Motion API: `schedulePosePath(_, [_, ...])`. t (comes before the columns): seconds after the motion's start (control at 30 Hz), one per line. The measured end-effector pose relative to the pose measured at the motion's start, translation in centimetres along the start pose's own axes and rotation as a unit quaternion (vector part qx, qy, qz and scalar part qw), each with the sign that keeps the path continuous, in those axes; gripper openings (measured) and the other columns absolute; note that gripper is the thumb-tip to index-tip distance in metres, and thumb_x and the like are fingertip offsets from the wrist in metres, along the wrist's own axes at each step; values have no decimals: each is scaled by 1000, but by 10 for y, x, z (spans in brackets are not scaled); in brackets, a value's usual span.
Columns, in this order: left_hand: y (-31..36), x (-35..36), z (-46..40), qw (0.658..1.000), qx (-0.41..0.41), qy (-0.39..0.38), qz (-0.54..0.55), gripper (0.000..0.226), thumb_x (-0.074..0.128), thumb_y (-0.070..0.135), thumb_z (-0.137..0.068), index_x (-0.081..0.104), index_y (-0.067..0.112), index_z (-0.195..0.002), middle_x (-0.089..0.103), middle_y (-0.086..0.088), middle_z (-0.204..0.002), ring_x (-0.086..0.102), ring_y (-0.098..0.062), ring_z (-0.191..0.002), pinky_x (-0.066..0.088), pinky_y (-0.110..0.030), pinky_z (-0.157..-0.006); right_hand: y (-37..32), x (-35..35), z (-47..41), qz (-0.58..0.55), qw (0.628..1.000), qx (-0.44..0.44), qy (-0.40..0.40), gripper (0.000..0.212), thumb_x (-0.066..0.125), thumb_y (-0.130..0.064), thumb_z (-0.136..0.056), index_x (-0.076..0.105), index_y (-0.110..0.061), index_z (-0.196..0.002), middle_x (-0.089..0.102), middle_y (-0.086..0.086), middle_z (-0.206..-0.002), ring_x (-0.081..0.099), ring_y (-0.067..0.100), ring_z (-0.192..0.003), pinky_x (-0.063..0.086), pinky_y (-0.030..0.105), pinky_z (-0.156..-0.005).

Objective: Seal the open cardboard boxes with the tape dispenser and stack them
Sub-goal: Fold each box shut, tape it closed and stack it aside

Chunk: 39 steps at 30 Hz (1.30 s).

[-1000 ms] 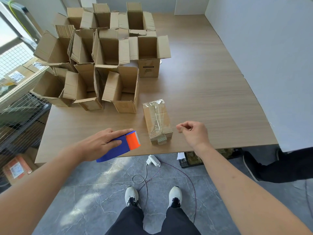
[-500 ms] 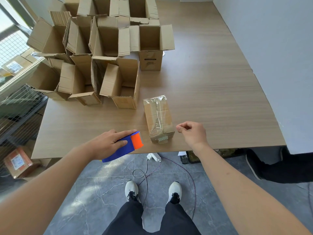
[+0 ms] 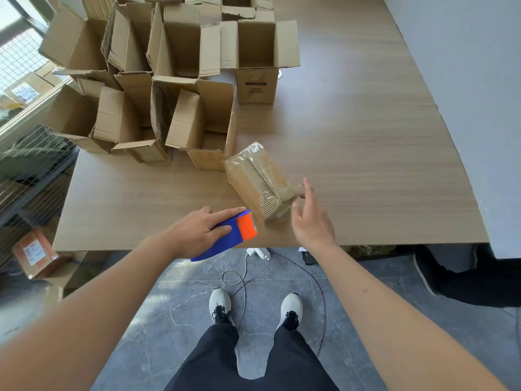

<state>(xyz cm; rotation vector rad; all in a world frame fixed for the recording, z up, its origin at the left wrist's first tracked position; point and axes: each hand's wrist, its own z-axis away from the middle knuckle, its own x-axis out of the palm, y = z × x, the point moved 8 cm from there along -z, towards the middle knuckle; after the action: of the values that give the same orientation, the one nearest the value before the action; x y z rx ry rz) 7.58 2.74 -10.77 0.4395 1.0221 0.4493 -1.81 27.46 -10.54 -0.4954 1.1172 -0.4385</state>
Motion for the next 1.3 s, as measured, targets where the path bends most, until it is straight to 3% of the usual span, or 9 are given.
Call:
schedulePosePath(0.03, [2, 1, -1, 1000, 1, 1, -1, 52, 39, 48, -107, 13, 81, -140, 48, 2, -98, 51, -15, -91, 37, -34, -80, -5, 4, -1, 9, 1000, -1, -19, 60, 36, -34, -106, 11, -37, -160, 50, -3, -152, 57, 29, -123, 47, 43, -93])
schedulePosePath(0.1, [3, 1, -2, 1000, 0, 4, -6, 52, 38, 49, -107, 13, 80, -140, 48, 2, -99, 50, -16, -93, 37, -35, -81, -12, 8, -6, -3, 999, 11, -43, 64, 35, -28, -104, 11, -29, -163, 48, 4, -153, 51, 30, -131, 44, 44, -103])
schedulePosePath(0.2, [1, 1, -2, 1000, -8, 8, 0, 51, 38, 49, -107, 13, 79, -141, 48, 2, -100, 50, -17, -94, 38, -36, -82, -14, 3, -17, -93, 994, 36, -41, 52, 36, -26, -100, 46, -26, -150, 57, 4, -143, 53, 28, -130, 43, 43, -110])
schedulePosePath(0.27, [-2, 1, 1, 1000, -10, 9, -3, 52, 38, 49, -107, 13, 80, -141, 48, 2, -100, 50, -16, -93, 37, -35, -82, -12, -1, -21, -162, 985, 54, -37, 36, 38, -27, -98, 64, -30, -122, 68, -4, -120, 64, 27, -111, 51, 46, -100])
schedulePosePath(0.43, [-11, 4, 11, 999, -22, 9, 24, 52, 38, 49, -107, 13, 83, -137, 48, 2, -100, 51, -17, -94, 42, -38, -87, -5, -1, -29, -201, 976, 77, -42, 31, 44, -33, -101, 69, -33, -83, 71, -7, -88, 63, 19, -74, 53, 35, -73])
schedulePosePath(0.6, [-16, 4, 16, 999, -33, 9, 39, 51, 38, 47, -108, 17, 79, -141, 49, 3, -102, 50, -15, -96, 41, -36, -88, 15, 12, -30, -317, 933, 169, -29, 17, 69, -30, -98, 72, -22, -83, 71, 0, -83, 56, 14, -55, 51, 24, -53])
schedulePosePath(0.9, [-20, 4, 18, 997, -38, 12, 60, 51, 39, 45, -108, 19, 77, -142, 50, 1, -103, 51, -15, -96, 39, -33, -84, 21, 37, -22, -523, 819, 231, -52, 7, 69, -11, -97, 74, -10, -92, 73, 2, -80, 60, 13, -64, 55, 28, -66])
schedulePosePath(1.2, [-27, 5, 20, 996, -50, 9, 70, 51, 40, 46, -108, 19, 80, -140, 50, 3, -103, 51, -13, -95, 39, -31, -80, 22, 42, -24, -539, 822, 167, -79, 17, 63, -4, -98, 74, -10, -109, 77, 2, -86, 68, 12, -70, 59, 28, -75])
schedulePosePath(1.3, [-28, 6, 20, 996, -56, 9, 70, 51, 40, 46, -108, 19, 79, -140, 50, 3, -103, 51, -12, -95, 39, -31, -81, 26, 45, -25, -569, 803, 168, -57, 32, 70, -3, -92, 68, -20, -119, 71, 0, -77, 69, 14, -70, 61, 29, -73])
